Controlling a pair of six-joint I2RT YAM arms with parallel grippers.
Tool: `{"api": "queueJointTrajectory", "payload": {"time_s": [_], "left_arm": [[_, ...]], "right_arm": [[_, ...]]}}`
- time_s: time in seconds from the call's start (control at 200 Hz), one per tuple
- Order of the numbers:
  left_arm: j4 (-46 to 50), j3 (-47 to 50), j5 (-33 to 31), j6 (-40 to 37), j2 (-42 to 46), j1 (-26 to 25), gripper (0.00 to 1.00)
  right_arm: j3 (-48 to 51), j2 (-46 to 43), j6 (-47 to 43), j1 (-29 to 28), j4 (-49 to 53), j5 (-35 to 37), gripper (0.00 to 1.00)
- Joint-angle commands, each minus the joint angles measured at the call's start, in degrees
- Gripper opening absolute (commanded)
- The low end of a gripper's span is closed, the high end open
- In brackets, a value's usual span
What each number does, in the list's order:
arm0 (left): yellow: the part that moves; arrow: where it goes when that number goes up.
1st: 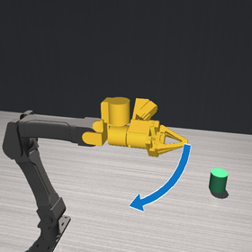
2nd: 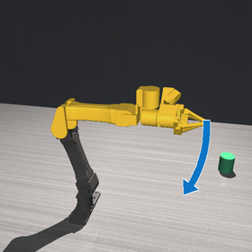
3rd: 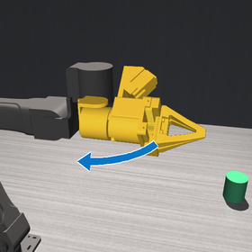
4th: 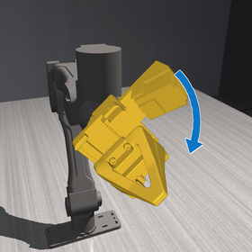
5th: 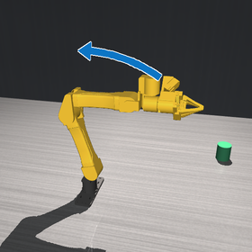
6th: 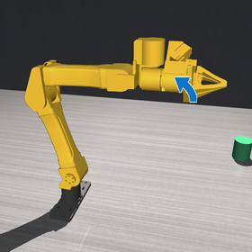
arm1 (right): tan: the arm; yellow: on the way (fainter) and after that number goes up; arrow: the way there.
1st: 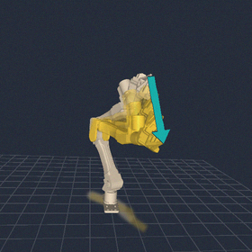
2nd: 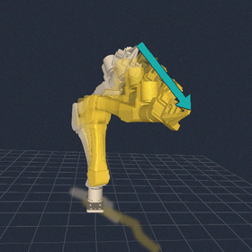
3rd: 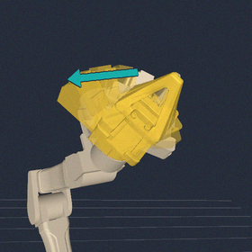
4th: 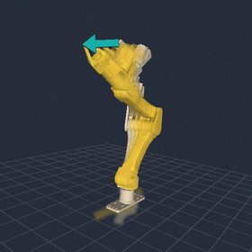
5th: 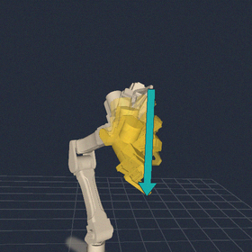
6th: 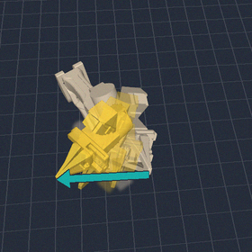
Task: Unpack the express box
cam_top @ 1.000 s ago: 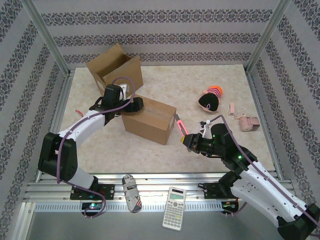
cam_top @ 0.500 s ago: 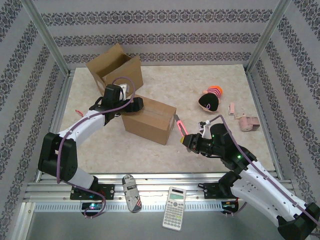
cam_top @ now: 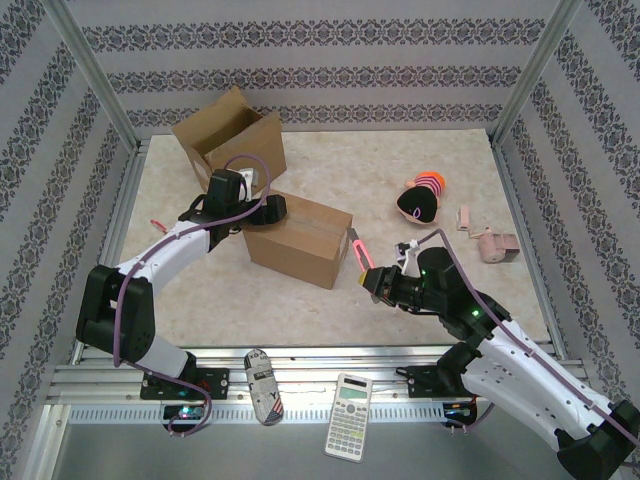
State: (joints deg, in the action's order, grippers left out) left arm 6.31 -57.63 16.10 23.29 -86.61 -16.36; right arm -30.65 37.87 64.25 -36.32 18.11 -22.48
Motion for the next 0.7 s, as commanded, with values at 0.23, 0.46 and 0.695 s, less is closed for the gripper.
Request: {"api": "queueJointTrajectory", "payload": {"time_s": [0.23, 0.46, 0.695], "left_arm": [[5.3, 6.8, -0.4, 0.8, -1.1, -0.3, 0.92], [5.8, 7.2, -0.5, 1.0, -2.2, -0.9, 0.91], [6.0, 7.2, -0.7, 1.2, -3.4, -1.4, 0.9]], "right_arm": [[2.0, 0.1, 3.9, -3.1, -4.4, 2.0, 0.0], [1.5, 1.5, 4.2, -3.2, -4.9, 1.3, 0.0], [1.6, 2.5, 4.8, -3.4, -6.2, 0.8, 0.0]]}}
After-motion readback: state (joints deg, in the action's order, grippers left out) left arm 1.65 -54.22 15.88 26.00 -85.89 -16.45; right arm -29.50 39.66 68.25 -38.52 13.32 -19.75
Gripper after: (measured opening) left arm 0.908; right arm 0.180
